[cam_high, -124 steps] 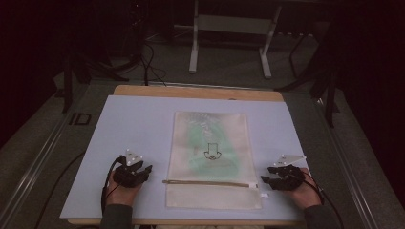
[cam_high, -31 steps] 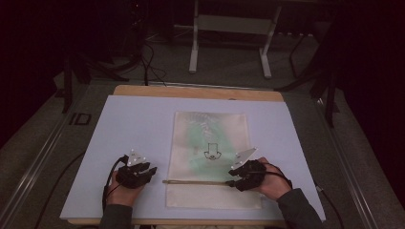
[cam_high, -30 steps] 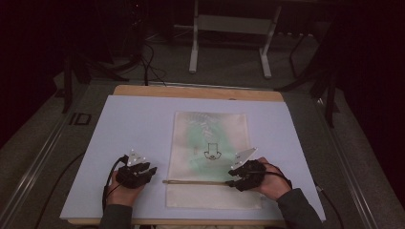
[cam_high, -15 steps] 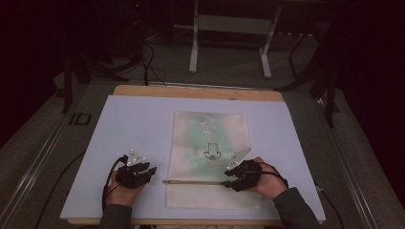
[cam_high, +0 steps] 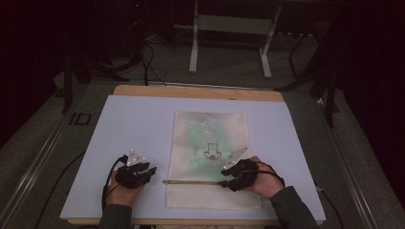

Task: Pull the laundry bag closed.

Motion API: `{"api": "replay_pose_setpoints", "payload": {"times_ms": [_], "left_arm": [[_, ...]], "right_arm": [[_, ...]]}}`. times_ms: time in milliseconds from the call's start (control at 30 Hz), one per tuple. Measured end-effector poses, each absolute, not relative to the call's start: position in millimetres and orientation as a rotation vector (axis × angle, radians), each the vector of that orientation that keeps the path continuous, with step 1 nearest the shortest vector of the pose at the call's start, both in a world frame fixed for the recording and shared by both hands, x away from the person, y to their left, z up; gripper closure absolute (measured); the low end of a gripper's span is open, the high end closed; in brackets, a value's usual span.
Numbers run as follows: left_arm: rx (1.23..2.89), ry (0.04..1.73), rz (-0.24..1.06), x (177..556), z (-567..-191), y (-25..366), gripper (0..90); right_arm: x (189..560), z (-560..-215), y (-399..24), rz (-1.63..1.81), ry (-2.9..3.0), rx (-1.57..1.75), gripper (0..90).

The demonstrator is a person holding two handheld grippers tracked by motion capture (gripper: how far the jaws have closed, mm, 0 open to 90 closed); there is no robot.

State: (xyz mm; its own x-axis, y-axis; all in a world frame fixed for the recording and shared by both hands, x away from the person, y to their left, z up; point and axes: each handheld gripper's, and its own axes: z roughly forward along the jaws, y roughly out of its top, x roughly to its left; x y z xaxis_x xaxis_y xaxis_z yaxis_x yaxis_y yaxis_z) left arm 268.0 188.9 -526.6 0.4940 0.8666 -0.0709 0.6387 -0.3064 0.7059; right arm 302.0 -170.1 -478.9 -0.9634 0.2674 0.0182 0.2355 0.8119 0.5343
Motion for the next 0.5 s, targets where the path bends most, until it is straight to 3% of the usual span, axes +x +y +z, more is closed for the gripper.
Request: {"api": "replay_pose_setpoints", "payload": {"times_ms": [500], "left_arm": [[2.05,1.233,0.42,268,-527,190,63.1]], "right_arm": [[304,-476,-154,0.869,2.949,0.368,56.4]]}}
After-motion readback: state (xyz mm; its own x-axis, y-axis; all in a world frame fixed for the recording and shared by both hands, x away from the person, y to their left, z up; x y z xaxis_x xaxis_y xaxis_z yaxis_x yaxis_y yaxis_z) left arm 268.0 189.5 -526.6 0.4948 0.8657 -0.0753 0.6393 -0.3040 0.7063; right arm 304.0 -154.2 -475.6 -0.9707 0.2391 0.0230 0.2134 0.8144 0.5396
